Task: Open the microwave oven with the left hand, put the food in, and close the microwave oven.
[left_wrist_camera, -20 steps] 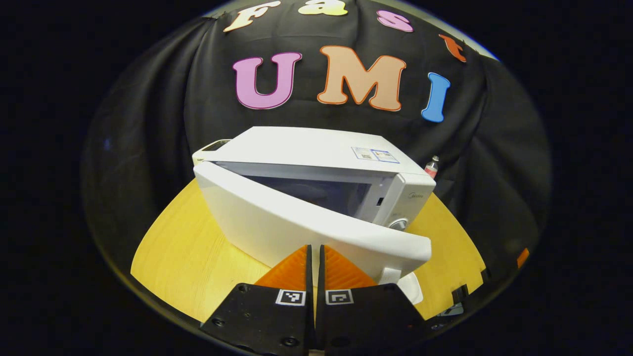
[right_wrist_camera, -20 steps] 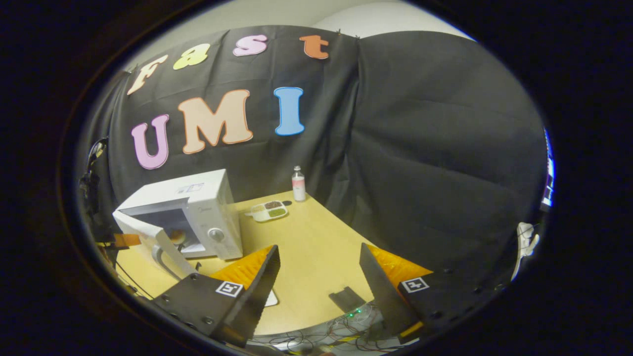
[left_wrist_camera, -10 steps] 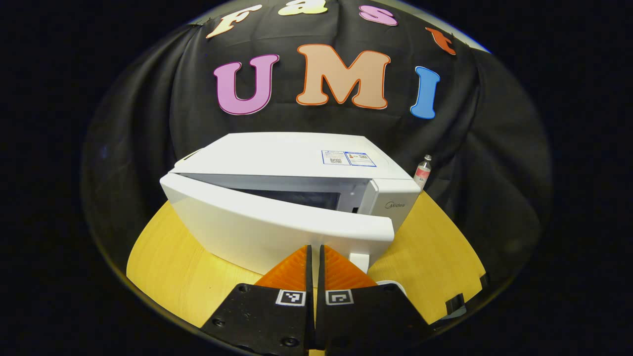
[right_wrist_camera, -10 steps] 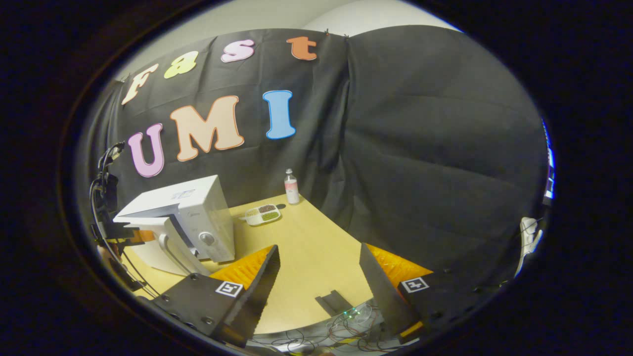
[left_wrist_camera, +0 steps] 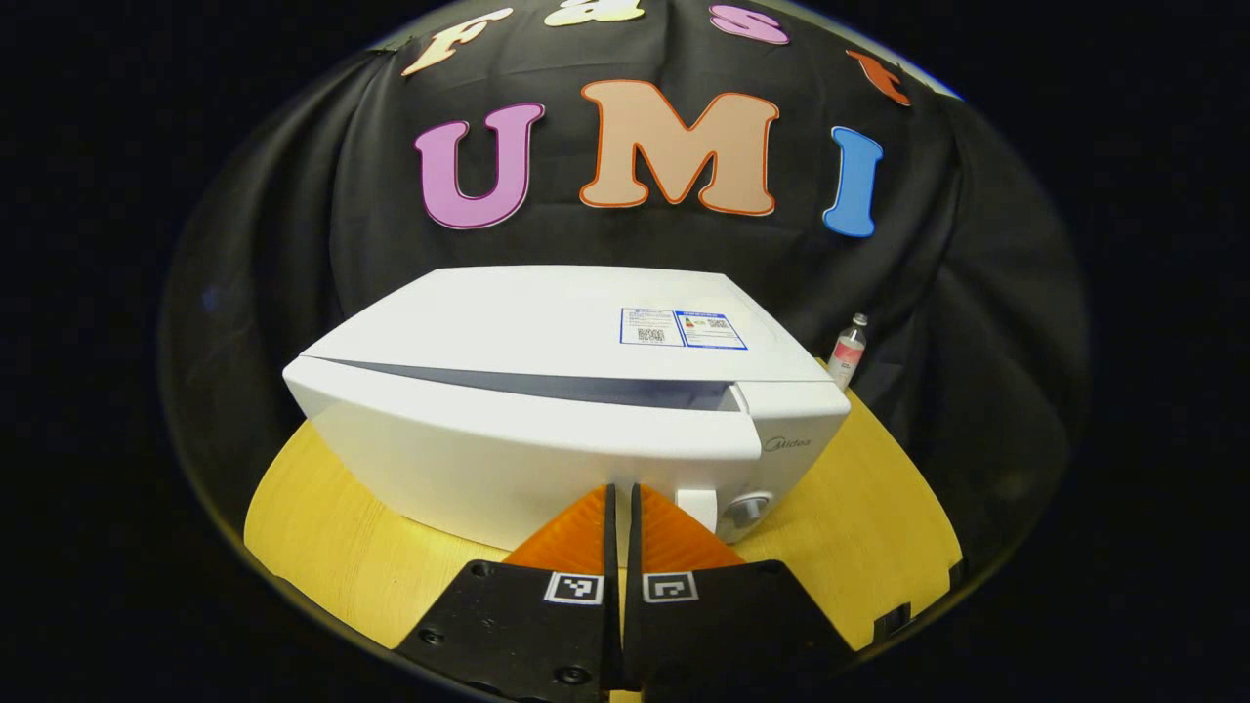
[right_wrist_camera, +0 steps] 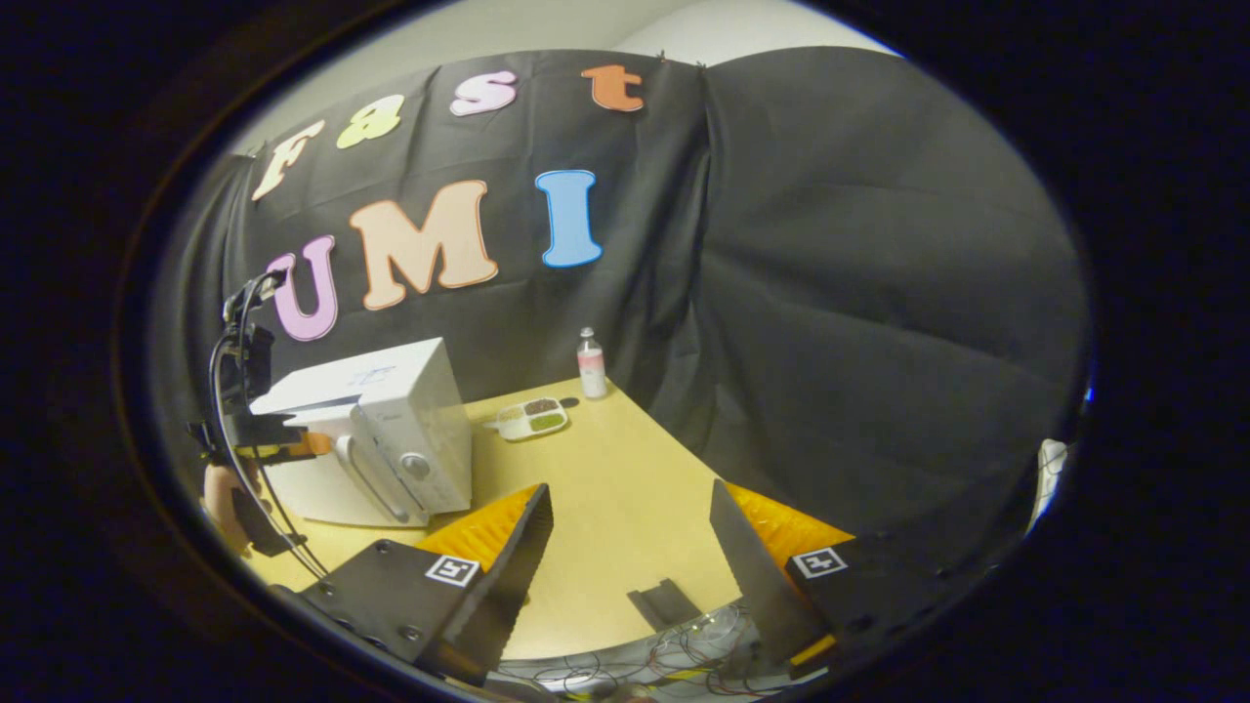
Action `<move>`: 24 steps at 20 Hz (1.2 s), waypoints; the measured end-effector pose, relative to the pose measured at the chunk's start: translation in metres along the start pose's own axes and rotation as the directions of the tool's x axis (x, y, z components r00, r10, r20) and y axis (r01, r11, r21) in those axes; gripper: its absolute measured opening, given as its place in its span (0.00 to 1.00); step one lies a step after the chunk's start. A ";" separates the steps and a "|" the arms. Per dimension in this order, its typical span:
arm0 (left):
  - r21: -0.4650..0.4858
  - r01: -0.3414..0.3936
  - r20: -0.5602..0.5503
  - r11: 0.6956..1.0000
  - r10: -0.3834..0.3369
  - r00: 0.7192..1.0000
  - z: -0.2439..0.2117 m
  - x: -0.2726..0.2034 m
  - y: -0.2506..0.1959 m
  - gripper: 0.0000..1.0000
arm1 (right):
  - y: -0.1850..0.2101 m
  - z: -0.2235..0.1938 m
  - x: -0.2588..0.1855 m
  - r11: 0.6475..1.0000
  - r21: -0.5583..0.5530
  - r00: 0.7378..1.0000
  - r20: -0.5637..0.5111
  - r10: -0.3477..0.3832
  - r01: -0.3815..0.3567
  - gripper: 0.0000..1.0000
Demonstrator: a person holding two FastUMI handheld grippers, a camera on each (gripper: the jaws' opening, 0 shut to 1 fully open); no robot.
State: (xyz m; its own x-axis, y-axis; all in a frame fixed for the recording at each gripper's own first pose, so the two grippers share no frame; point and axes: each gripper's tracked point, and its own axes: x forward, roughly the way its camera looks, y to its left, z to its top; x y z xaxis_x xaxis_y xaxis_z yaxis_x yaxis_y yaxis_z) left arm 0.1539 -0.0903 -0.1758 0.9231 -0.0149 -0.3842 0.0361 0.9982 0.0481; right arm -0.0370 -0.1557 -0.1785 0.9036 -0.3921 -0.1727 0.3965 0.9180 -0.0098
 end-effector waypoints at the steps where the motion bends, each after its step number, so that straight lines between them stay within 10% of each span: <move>1: 0.000 0.001 -0.001 1.000 -0.001 1.000 0.001 0.003 -0.002 0.00 | 0.002 0.000 0.000 1.000 -0.008 1.000 -0.002 0.006 -0.006 0.99; 24: -0.081 -0.024 0.002 0.996 0.024 1.000 0.013 0.014 -0.002 0.01 | 0.039 0.010 0.018 0.993 -0.043 0.993 -0.051 0.109 -0.111 1.00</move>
State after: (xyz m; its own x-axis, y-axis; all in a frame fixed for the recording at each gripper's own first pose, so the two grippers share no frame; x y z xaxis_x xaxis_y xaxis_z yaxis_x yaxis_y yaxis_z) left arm 0.1717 -0.0930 -0.1688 0.9246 0.0093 -0.3808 -0.0174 0.9997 -0.0178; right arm -0.0036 -0.1273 -0.1720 0.9320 -0.2863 -0.2224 0.2864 0.9576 -0.0327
